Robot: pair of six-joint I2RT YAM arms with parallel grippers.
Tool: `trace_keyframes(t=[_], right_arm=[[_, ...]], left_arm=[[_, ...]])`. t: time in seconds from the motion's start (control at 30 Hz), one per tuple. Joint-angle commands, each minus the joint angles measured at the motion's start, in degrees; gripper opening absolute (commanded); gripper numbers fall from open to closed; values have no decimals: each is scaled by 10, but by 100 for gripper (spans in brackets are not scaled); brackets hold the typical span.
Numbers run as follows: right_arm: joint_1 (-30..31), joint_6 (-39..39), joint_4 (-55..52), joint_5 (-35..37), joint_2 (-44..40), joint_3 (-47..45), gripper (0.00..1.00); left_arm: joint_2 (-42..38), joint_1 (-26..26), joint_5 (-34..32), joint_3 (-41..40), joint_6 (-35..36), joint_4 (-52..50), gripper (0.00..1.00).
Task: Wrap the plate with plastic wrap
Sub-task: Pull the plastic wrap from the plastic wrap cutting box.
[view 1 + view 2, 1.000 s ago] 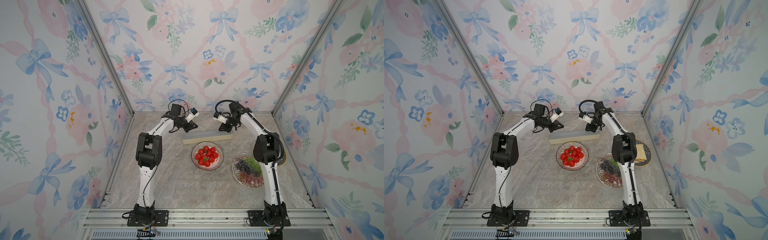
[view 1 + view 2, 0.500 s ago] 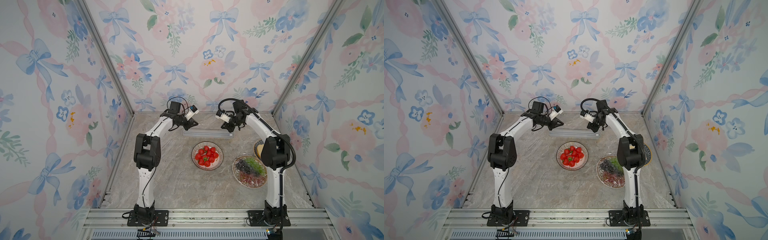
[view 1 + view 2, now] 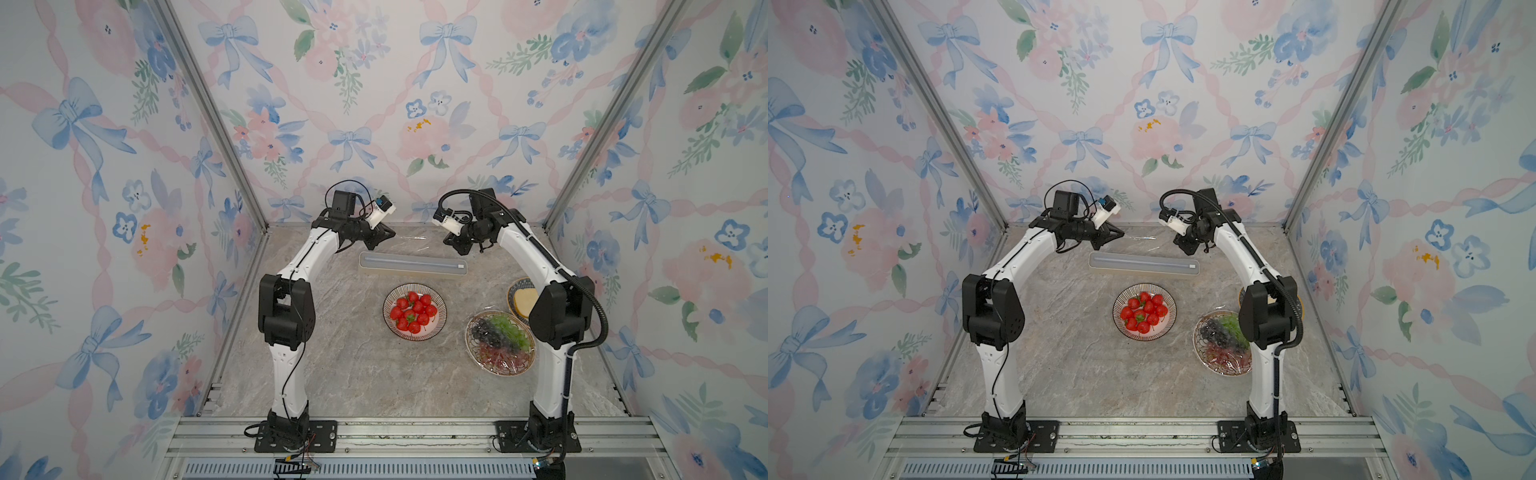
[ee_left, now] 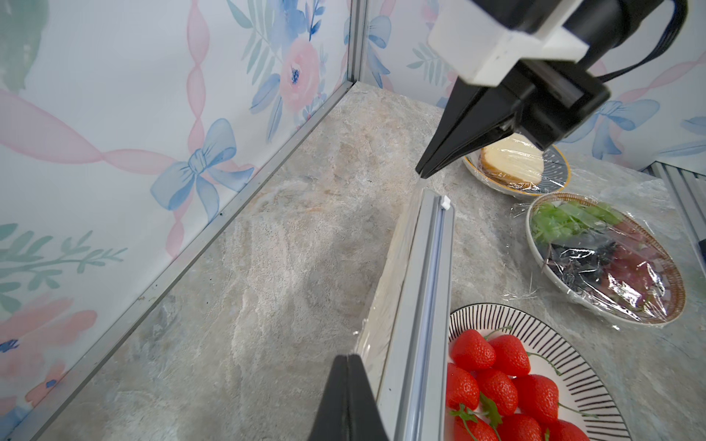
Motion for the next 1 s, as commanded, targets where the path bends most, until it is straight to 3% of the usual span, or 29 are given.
trace_keyframes(t=[0.0,0.97], right_arm=[[5,21,17,21,-58,25,0],[43,44,76,81,-157,22,0]], left_arm=[[-41,4,-2,32,-20,13,0],[-106,1,-24,72,-48,16,0]])
